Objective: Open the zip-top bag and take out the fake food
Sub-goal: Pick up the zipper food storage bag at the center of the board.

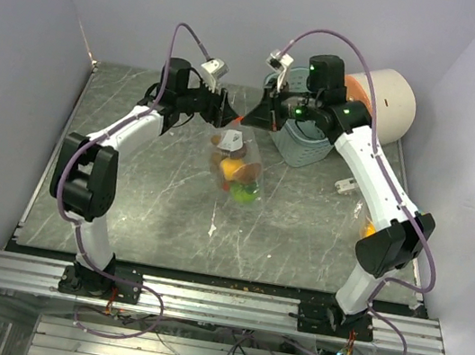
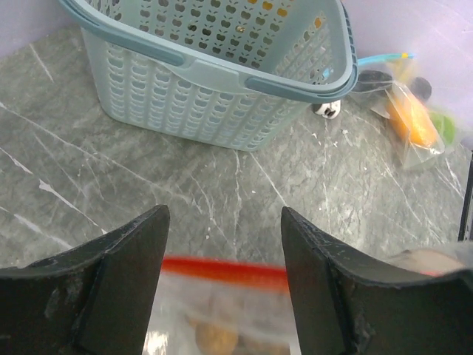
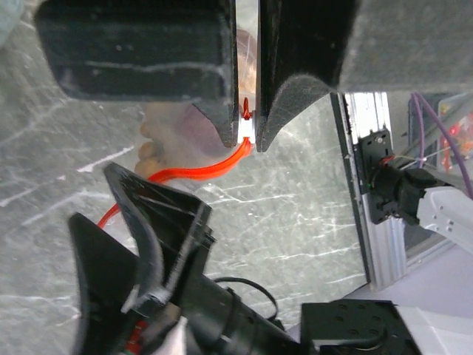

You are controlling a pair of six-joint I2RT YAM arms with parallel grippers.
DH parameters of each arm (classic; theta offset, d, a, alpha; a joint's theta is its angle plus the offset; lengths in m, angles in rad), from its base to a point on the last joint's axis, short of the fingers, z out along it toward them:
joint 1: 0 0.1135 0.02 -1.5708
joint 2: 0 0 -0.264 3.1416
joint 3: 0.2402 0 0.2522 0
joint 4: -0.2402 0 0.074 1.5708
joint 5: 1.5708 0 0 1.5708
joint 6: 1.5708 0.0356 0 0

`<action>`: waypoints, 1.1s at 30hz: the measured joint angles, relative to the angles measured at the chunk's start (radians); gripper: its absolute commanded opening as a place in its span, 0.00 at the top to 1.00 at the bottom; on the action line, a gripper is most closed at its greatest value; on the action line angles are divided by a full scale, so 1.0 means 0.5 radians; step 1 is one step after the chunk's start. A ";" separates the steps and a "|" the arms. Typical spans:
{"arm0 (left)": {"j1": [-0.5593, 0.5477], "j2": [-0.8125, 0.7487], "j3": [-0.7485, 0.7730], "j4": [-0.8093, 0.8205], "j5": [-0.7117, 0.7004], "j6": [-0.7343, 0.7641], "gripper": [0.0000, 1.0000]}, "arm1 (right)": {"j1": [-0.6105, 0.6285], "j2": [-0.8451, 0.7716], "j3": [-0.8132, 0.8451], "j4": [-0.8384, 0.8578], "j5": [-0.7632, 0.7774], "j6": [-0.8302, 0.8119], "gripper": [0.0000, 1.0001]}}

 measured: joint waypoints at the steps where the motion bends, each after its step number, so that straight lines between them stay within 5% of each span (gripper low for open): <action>1: 0.005 -0.005 0.003 -0.006 0.017 0.011 0.29 | -0.021 -0.014 -0.010 -0.001 0.017 -0.001 1.00; 14: 0.011 -0.333 -0.302 0.172 0.314 -0.190 0.20 | -0.120 -0.072 -0.132 -0.013 0.250 -0.045 1.00; 19: 0.011 -0.425 -0.359 0.269 0.379 -0.251 0.09 | -0.120 -0.077 -0.196 -0.002 0.276 -0.056 1.00; 23: 0.011 -0.472 -0.300 0.138 0.388 -0.031 0.04 | -0.121 -0.107 -0.282 0.002 0.208 -0.079 1.00; 33: 0.011 -0.294 0.192 -0.766 0.475 0.957 0.01 | -0.132 -0.287 -0.425 -0.052 -0.163 -0.221 1.00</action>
